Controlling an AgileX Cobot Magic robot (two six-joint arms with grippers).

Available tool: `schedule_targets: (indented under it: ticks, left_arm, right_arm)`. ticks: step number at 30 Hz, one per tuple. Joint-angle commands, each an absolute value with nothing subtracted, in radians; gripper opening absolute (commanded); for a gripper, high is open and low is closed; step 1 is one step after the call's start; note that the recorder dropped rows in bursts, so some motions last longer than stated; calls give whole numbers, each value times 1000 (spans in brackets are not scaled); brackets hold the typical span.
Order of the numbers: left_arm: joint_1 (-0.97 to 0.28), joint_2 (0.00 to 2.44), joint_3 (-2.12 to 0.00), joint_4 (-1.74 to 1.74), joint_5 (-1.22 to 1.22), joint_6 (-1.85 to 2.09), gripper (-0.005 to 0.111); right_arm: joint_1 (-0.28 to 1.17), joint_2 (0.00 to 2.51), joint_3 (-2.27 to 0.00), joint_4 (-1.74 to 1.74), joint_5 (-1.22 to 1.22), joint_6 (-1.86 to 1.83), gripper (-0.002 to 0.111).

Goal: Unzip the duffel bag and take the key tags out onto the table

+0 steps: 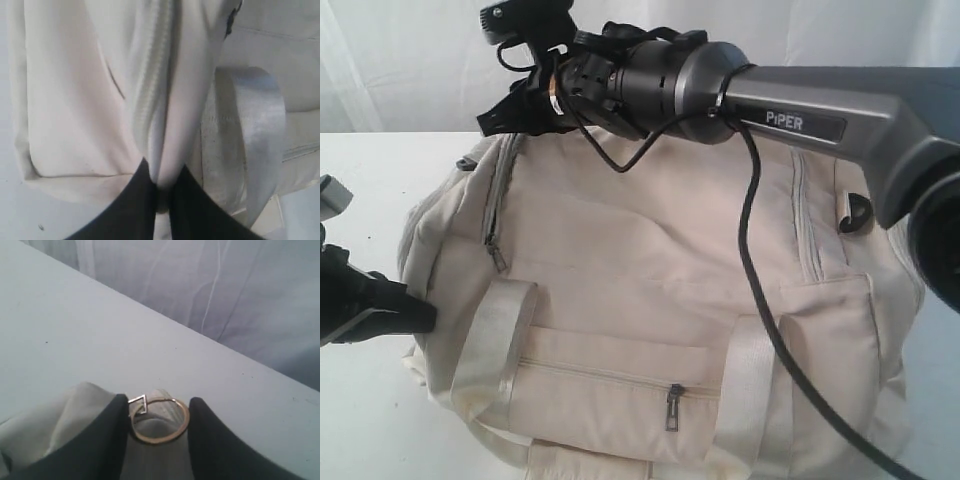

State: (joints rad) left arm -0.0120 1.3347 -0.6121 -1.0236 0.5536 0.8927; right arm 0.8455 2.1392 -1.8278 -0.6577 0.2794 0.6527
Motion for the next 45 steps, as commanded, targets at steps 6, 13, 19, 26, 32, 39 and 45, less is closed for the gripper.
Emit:
schedule_targets:
  ticks: [6, 13, 19, 26, 32, 39, 45]
  left_arm:
    - [-12, 1328, -590, -985, 592, 893, 0]
    - [-12, 1328, -590, -985, 587, 893, 0]
    - [-12, 1326, -608, -996, 564, 893, 4]
    - [-12, 1326, -764, -964, 735, 881, 55]
    - [-12, 1293, -919, -861, 828, 786, 62]
    - [-12, 1203, -1093, -761, 757, 758, 62]
    - [-78, 1229, -1066, -993, 674, 1034, 62]
  right_arm:
    - [731, 2168, -1862, -527, 283, 684, 0]
    - [707, 2168, -1862, -494, 347, 670, 0]
    - [736, 2166, -1862, -362, 341, 477, 0]
    - [749, 2166, -1862, -190, 330, 280, 0]
    - [749, 2155, -1862, -155, 333, 256, 0]
    - [749, 2100, -1862, -101, 323, 177, 0]
    - [749, 2070, -1862, -46, 324, 110, 0]
